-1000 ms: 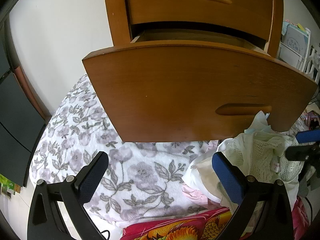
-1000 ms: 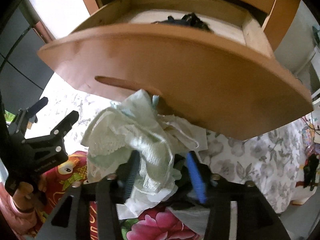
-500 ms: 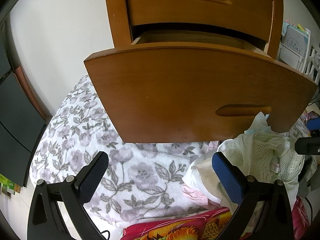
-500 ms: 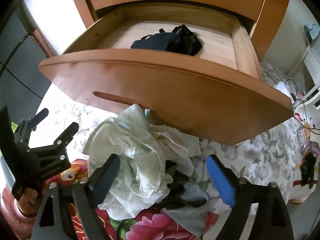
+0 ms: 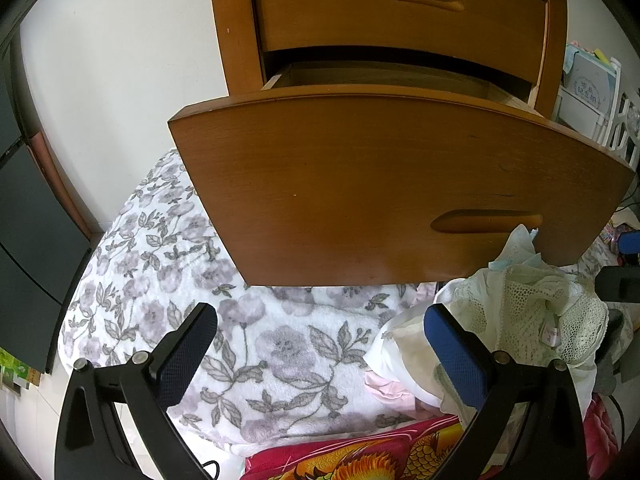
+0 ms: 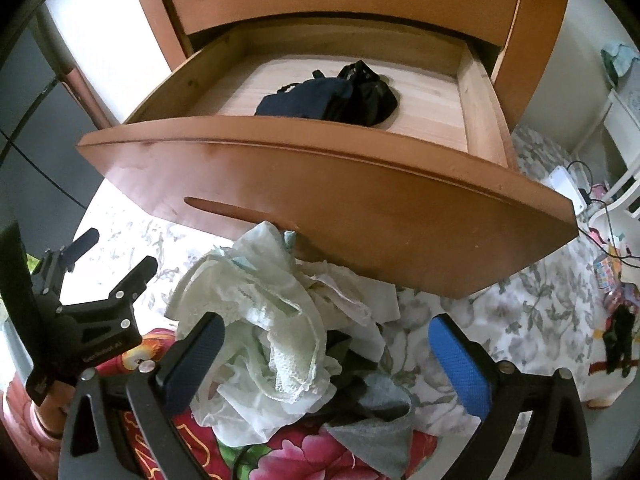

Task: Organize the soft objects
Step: 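Move the open right tool back into the drawer toward the navy cloth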

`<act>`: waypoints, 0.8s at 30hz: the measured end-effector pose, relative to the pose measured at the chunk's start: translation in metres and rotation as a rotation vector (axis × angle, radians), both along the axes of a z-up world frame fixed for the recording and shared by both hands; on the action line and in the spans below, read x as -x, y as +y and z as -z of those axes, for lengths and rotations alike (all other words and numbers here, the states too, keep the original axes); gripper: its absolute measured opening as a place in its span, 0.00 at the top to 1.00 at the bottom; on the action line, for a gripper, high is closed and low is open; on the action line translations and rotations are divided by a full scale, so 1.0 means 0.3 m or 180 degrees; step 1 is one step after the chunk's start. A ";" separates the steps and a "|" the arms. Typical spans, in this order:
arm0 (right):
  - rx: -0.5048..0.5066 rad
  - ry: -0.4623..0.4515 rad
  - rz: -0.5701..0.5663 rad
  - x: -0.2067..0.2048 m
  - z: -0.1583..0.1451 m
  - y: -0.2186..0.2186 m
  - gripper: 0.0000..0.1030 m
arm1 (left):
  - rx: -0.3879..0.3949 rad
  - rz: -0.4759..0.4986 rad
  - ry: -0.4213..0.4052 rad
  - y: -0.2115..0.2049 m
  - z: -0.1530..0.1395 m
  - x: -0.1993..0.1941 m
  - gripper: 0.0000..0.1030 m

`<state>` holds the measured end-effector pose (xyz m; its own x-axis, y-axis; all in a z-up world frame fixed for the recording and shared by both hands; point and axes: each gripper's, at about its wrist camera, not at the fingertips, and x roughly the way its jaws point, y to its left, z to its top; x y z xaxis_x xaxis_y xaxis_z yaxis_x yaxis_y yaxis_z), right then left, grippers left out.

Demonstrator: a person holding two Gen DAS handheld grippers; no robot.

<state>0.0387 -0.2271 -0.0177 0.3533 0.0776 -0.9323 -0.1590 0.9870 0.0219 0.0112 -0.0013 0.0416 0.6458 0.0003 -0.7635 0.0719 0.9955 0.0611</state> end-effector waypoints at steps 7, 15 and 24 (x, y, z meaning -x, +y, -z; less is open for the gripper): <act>-0.0019 -0.0028 0.0075 0.001 -0.009 -0.013 0.00 | 0.0015 -0.0007 0.0005 -0.002 0.000 -0.003 0.00; 0.0022 -0.0091 0.0111 0.006 -0.032 -0.028 0.00 | 0.0023 -0.0010 0.0008 -0.002 -0.001 -0.005 0.00; 0.0026 -0.0269 0.0126 0.009 -0.106 -0.045 0.00 | 0.0042 -0.0014 0.0013 0.000 -0.002 -0.005 0.00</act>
<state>0.0360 -0.2407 0.0140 0.4335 0.0545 -0.8995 -0.1208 0.9927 0.0019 0.0126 -0.0013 0.0423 0.6428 -0.0070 -0.7660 0.0678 0.9966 0.0478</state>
